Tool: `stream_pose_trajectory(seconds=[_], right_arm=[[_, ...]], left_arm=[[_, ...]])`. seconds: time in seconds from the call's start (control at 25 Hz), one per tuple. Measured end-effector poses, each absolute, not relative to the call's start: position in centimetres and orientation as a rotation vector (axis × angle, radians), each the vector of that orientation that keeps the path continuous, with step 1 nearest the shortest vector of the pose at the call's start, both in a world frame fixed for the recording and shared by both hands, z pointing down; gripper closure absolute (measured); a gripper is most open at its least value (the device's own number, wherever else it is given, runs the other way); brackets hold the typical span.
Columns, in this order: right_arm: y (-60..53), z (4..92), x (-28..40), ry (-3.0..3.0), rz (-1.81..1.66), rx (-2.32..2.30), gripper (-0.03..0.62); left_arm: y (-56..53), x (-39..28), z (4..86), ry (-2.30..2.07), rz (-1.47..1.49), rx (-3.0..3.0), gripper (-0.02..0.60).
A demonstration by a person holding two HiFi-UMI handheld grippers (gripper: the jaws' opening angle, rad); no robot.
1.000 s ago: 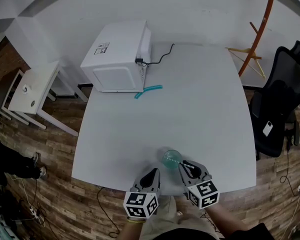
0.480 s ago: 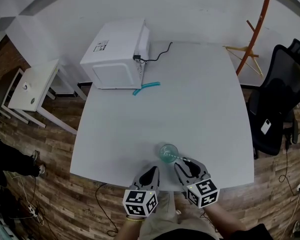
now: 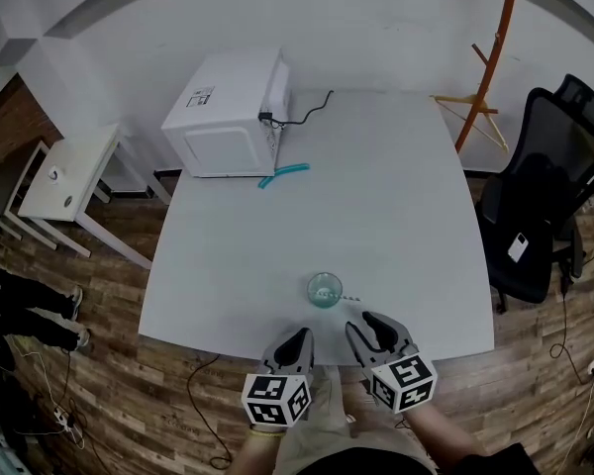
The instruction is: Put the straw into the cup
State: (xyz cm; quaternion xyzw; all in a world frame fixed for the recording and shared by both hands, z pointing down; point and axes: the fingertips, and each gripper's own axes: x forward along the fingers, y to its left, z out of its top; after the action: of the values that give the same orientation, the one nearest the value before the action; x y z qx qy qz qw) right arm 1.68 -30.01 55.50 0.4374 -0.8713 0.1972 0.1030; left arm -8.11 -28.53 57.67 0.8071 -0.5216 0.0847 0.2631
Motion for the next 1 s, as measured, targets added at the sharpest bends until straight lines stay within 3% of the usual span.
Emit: stream_pose_trajectory(seconds=[1.0], right_arm=[[-18.6,49.8,3.2,-2.693,0.478,1.263,0.464]], left_arm=[[-17.1,-3.9,53.7,-1.388,0.193,2.262,0.563]])
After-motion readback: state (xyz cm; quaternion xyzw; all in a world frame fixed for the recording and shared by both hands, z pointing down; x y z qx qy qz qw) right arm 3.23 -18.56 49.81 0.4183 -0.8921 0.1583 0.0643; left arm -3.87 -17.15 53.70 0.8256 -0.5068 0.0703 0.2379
